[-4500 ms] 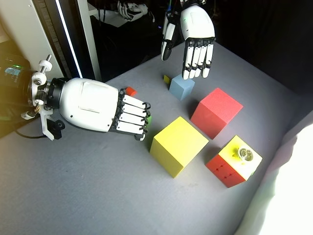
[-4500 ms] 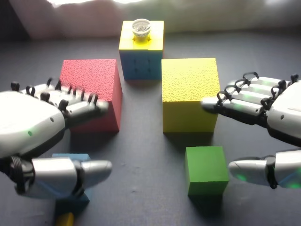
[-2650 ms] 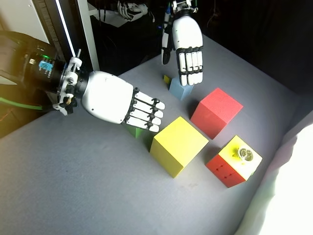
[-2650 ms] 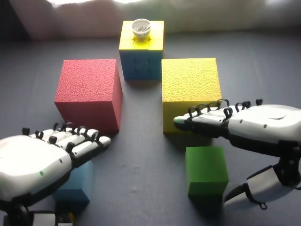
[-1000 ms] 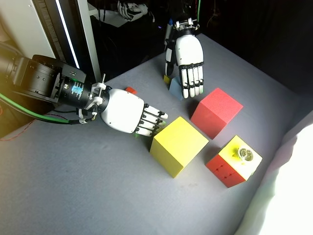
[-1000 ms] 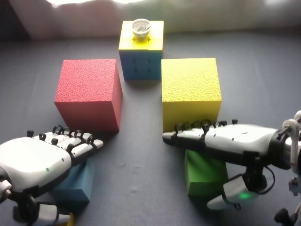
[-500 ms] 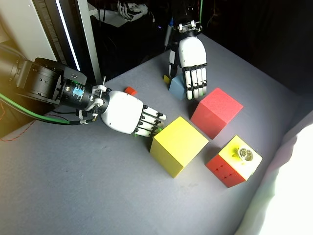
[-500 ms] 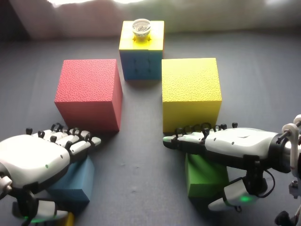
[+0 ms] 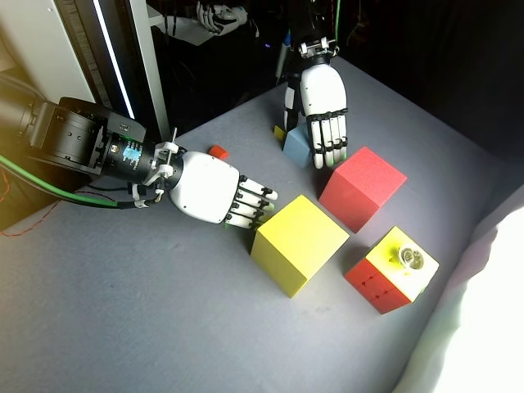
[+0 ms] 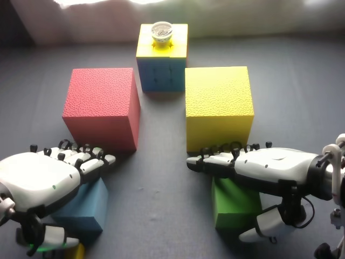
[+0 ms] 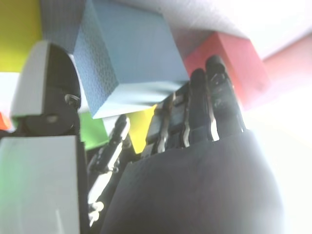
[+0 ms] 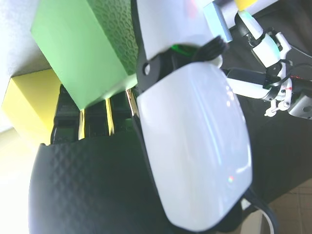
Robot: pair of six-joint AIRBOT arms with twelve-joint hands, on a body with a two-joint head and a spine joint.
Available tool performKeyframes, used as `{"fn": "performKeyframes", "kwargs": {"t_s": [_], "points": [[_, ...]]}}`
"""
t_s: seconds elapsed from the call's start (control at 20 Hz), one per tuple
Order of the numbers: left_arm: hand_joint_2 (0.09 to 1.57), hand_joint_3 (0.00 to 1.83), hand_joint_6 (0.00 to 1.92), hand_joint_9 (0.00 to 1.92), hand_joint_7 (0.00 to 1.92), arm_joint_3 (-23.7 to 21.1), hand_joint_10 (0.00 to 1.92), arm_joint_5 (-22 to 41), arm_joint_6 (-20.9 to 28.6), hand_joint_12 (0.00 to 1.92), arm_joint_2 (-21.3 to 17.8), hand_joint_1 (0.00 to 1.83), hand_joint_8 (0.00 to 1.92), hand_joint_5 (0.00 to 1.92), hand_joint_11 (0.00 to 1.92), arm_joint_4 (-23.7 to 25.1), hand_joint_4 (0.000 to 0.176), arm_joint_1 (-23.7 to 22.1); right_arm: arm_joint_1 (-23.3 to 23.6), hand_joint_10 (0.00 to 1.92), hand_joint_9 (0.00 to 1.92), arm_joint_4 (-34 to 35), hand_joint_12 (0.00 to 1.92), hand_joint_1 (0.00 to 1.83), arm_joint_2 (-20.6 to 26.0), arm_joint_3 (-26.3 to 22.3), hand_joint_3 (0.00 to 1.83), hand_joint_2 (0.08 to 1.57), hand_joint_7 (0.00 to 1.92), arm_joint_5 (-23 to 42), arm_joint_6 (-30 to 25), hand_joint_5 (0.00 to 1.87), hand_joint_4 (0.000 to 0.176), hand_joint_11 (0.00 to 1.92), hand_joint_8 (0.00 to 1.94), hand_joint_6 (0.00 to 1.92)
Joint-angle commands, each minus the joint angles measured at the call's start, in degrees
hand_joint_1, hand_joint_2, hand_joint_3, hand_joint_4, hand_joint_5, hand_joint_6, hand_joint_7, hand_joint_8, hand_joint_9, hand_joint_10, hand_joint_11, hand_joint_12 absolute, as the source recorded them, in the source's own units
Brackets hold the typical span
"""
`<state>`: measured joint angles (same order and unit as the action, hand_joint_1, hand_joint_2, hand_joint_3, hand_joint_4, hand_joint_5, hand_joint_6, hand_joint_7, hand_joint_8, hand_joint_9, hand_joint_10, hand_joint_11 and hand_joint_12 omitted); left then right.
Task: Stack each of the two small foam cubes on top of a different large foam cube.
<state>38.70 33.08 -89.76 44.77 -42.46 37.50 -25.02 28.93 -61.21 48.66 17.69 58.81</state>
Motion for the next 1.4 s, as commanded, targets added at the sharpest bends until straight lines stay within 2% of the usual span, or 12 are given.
{"fn": "performKeyframes", "kwargs": {"t_s": [0.0,0.35,0.55,0.75,0.8,0.9,0.95,1.15,1.2,1.25,1.3,1.35], "points": [[1.06,0.00,0.00,0.02,0.00,0.3,0.00,4.7,-0.1,0.01,-0.3,1.09,0.00,0.00,0.09,1.3,0.000,-0.3,0.1,0.00,0.00,-0.5,0.00,1.34,0.2,-0.1,0.01,0.99,0.00,5.1,0.0,0.00,0.000,0.00,0.00,0.00],[1.11,0.01,0.00,0.09,0.06,0.4,0.01,4.7,-0.5,0.03,-0.1,1.13,0.01,0.03,0.14,0.6,0.000,-0.6,-0.2,0.00,0.00,-0.5,0.00,1.35,-0.3,-0.1,0.02,1.02,0.00,6.1,-0.1,0.01,0.000,0.00,0.00,0.00],[1.14,0.01,0.01,0.16,0.11,0.4,0.02,4.6,-1.2,0.05,-0.1,1.18,0.01,0.09,0.22,0.1,0.000,-0.8,-0.5,0.00,0.01,-0.5,0.00,1.28,-0.5,-0.1,0.01,1.05,0.06,6.6,-0.1,0.10,0.000,0.00,0.01,0.01],[1.19,0.00,0.00,0.36,0.28,0.4,0.02,4.6,-1.5,0.08,0.0,1.19,0.01,0.19,0.34,-0.2,0.000,-0.8,-0.6,0.01,0.10,-0.5,0.03,1.19,-0.5,-0.1,0.01,1.13,0.14,6.7,-0.1,0.17,0.000,0.04,0.01,0.01],[1.18,0.00,0.01,0.49,0.41,0.4,0.02,4.6,-1.6,0.11,0.0,1.21,0.02,0.32,0.44,-0.2,0.000,-0.8,-0.6,0.02,0.20,-0.5,0.37,1.12,-0.5,-0.1,0.00,1.15,0.22,6.8,-0.1,0.21,0.000,0.01,0.01,0.01],[1.18,0.00,0.01,0.62,0.56,0.4,0.01,4.6,-1.6,0.11,0.0,1.22,0.01,0.45,0.54,-0.2,0.000,-0.9,-0.6,0.04,0.33,-0.5,0.78,1.10,-0.5,-0.1,0.00,1.17,0.33,6.8,-0.1,0.30,0.000,0.00,0.02,0.02],[1.17,0.00,0.01,0.73,0.69,0.4,0.01,4.5,-1.6,0.12,0.0,1.26,0.01,0.62,0.62,-0.2,0.000,-0.9,-0.7,0.07,0.52,-0.5,1.30,1.12,-0.5,-0.1,0.00,1.17,0.47,6.8,-0.1,0.40,0.000,0.08,0.02,0.02],[1.18,0.00,0.01,0.78,0.77,0.4,0.01,4.4,-1.6,0.14,0.0,1.24,0.01,0.69,0.65,-0.3,0.000,-1.0,-0.8,0.10,0.62,-0.5,1.33,1.12,-0.5,-0.1,0.00,1.19,0.56,6.8,0.0,0.48,0.000,0.19,0.03,0.03],[1.19,0.00,0.76,0.86,0.81,0.4,0.02,4.3,-1.6,0.21,0.0,1.22,1.13,0.84,0.71,-0.3,0.000,-1.0,-0.8,1.28,0.70,-0.5,1.58,1.28,-0.5,-0.1,0.00,1.25,0.72,6.8,0.0,0.54,0.000,0.10,1.06,1.14],[1.19,0.00,0.76,0.86,0.81,0.4,0.02,4.2,-1.6,0.21,0.0,1.22,1.13,0.84,0.71,-0.3,0.000,-1.1,-0.8,1.28,0.70,-0.5,1.58,1.28,-0.5,-0.1,0.00,1.25,0.72,6.8,0.0,0.54,0.000,0.10,1.06,1.14],[1.23,0.00,1.05,0.70,0.74,0.3,1.53,4.2,-1.6,0.82,-0.1,1.33,1.46,0.77,0.62,-0.3,0.000,-1.2,-0.8,1.47,0.76,-0.5,1.62,1.35,-0.5,-0.1,0.00,1.17,0.91,6.8,0.0,0.84,0.000,0.36,1.22,0.99],[1.22,0.00,1.06,0.71,0.76,0.3,0.93,4.0,-1.6,0.94,-0.2,1.20,1.50,0.82,0.62,-0.3,0.000,-1.5,-0.8,1.40,0.83,-0.5,1.59,1.37,-0.4,-0.1,0.00,1.14,0.98,6.8,0.0,0.89,0.000,0.46,1.11,0.91]]}}
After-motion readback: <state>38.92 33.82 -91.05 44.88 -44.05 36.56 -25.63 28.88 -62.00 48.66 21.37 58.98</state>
